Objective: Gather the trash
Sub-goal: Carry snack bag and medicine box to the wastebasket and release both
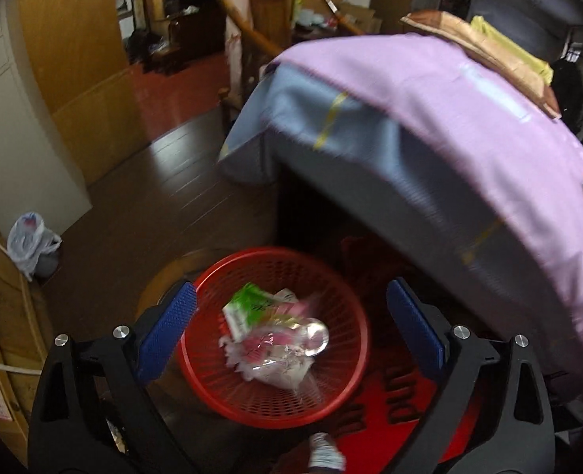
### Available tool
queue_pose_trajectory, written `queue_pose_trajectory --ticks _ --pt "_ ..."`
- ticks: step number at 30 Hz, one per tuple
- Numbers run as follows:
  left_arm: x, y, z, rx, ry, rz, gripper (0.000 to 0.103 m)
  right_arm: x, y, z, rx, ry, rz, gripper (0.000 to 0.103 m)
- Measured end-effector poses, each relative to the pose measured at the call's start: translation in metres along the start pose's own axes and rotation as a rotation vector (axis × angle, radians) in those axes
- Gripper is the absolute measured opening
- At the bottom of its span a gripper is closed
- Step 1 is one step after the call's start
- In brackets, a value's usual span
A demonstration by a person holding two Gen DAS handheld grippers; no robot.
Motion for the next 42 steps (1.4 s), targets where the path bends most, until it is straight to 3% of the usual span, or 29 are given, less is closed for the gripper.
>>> queue_pose_trajectory --ticks 3,9,13,23,24,25,26,33,42 --pt "-0.002 0.014 0.003 0.048 -0.027 0.006 0.096 0.002 0.026 -0.012 0.011 0.022 0.042 0.044" --pt "-0.003 0.050 0.025 0.254 -0.133 0.001 0.096 -0.002 0.081 -0.040 0.050 0.089 0.130 0.044" --pt "-0.006 0.070 0.038 0.325 -0.190 0.008 0.096 -0.008 0.124 -0.061 0.095 0.148 0.203 0.045" --pt "-0.010 0.100 0.052 0.346 -0.217 0.048 0.096 -0.032 0.226 -0.121 0.167 0.284 0.377 0.046" --pt "-0.012 0.103 0.051 0.346 -0.215 0.051 0.096 -0.033 0.232 -0.125 0.161 0.285 0.387 0.054" --pt "-0.013 0.106 0.052 0.348 -0.214 0.055 0.096 -0.032 0.236 -0.130 0.151 0.288 0.394 0.063" --pt "-0.013 0.108 0.052 0.349 -0.214 0.059 0.096 -0.030 0.238 -0.132 0.146 0.285 0.390 0.064" --pt "-0.014 0.112 0.059 0.331 -0.226 0.089 0.096 -0.023 0.229 -0.131 0.134 0.276 0.364 0.064" --pt "-0.006 0.077 0.074 0.307 -0.259 0.040 0.096 -0.010 0.183 -0.097 0.112 0.193 0.282 0.064"
Point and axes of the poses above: each gripper's, at about its wrist camera, not at the fingertips, and z roughly against the way its jaws point, y to its left, x to its top, the point moved 4 cm from there along -z, roughly the way its jaws point, and after that the axes turned 8 degrees about -x, right-handed, at the moved point
